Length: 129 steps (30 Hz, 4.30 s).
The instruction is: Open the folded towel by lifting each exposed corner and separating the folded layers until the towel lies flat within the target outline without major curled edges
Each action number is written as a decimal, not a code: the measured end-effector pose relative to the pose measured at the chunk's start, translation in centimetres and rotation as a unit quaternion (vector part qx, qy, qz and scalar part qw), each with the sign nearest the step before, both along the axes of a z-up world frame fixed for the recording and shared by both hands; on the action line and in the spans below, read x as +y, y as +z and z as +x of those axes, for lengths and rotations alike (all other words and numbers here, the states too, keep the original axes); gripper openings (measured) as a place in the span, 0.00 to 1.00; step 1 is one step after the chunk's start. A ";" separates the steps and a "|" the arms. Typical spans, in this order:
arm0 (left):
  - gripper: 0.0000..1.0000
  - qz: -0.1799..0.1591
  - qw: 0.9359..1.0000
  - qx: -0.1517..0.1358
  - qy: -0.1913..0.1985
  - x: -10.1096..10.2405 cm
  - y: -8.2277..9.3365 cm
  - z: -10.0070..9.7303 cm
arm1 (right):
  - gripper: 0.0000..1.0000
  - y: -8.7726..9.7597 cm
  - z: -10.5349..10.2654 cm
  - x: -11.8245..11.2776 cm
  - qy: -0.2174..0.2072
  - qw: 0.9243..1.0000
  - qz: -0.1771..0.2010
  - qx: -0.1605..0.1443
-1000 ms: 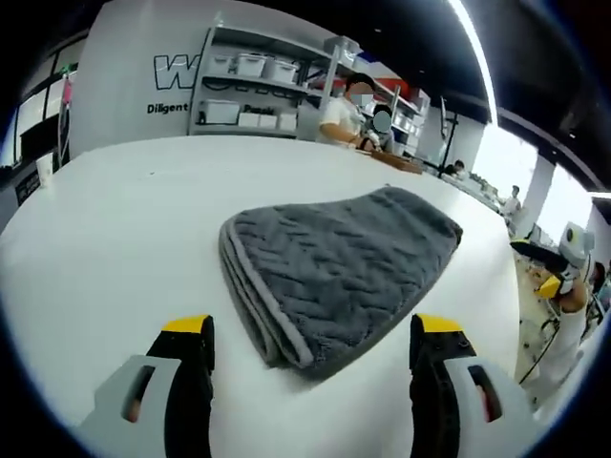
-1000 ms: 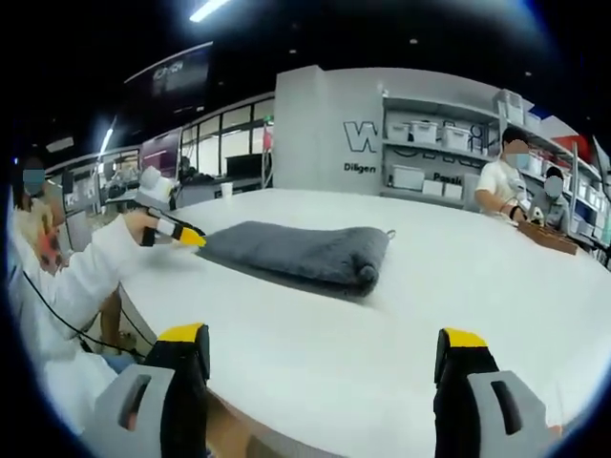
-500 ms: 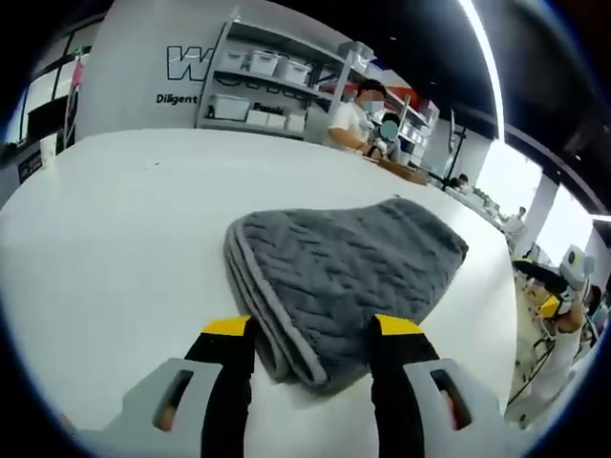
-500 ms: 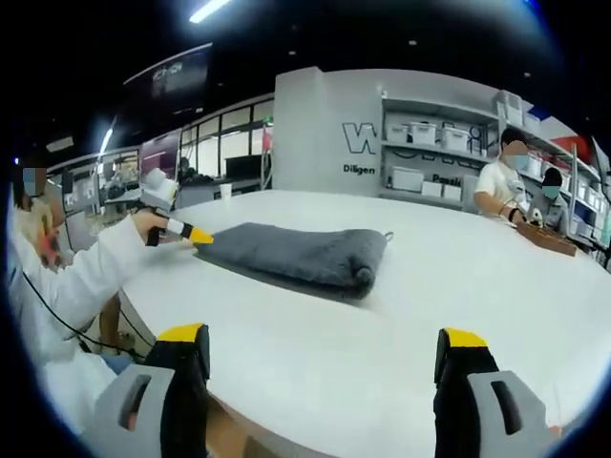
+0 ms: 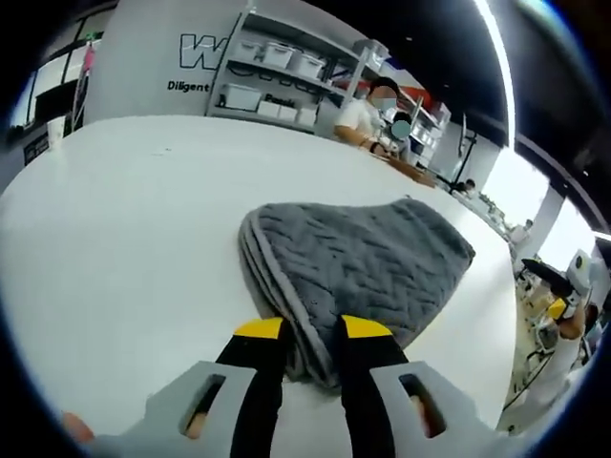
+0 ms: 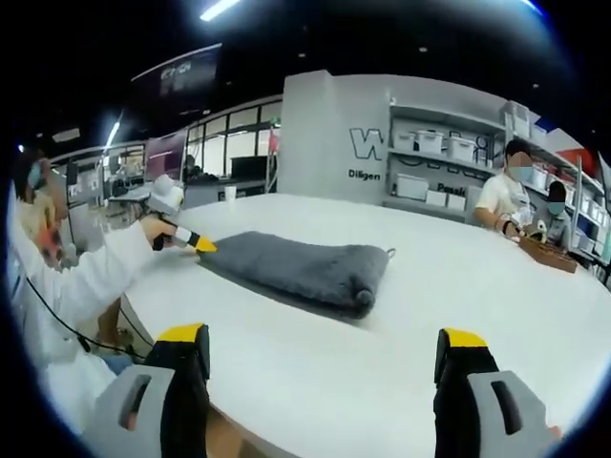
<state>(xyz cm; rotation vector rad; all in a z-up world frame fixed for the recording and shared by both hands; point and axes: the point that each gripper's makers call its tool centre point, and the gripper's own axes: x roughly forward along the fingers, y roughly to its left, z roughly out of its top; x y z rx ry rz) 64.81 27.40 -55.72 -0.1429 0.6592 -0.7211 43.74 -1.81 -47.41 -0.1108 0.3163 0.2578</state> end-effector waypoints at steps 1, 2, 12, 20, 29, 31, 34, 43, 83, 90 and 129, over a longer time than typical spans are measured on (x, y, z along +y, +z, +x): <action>0.16 0.001 1.000 0.000 -0.001 0.0 0.0 -0.1 | 0.99 0.2 0.0 -0.1 0.000 1.000 -0.001 -0.001; 0.15 0.007 1.000 -0.002 -0.002 0.0 -0.1 -0.2 | 0.99 0.5 0.0 -0.1 0.000 1.000 -0.001 -0.003; 0.05 0.025 0.999 -0.014 -0.022 -0.3 0.0 -0.3 | 0.99 3.1 0.6 0.0 0.012 1.000 -0.011 -0.010; 0.05 0.065 0.997 -0.036 -0.012 1.1 0.0 0.1 | 0.99 2.2 0.2 1.4 0.042 0.999 -0.033 0.001; 0.05 0.109 0.993 -0.046 0.015 4.3 0.0 0.6 | 0.99 2.2 0.0 1.3 0.048 0.998 -0.035 0.002; 0.05 0.113 0.992 -0.046 0.025 5.3 0.0 0.6 | 0.99 2.3 0.0 1.2 0.046 0.998 -0.035 -0.001; 0.05 0.119 0.991 -0.047 0.039 6.7 0.0 0.6 | 0.99 2.3 -0.1 1.3 0.049 0.998 -0.035 0.000; 0.05 0.128 0.988 -0.043 0.074 10.5 0.0 0.4 | 0.99 2.3 -0.1 1.6 0.055 0.998 -0.031 -0.001; 0.12 0.145 0.973 -0.041 0.175 20.8 1.3 1.9 | 0.99 2.7 0.0 1.3 0.050 0.998 -0.036 -0.003; 0.36 0.123 0.966 -0.077 0.215 20.9 4.5 0.6 | 0.99 2.4 0.0 1.5 0.052 0.998 -0.036 0.002; 1.00 0.028 0.969 -0.214 0.123 10.5 14.3 -12.2 | 0.99 1.2 0.9 3.5 0.051 0.996 -0.064 0.020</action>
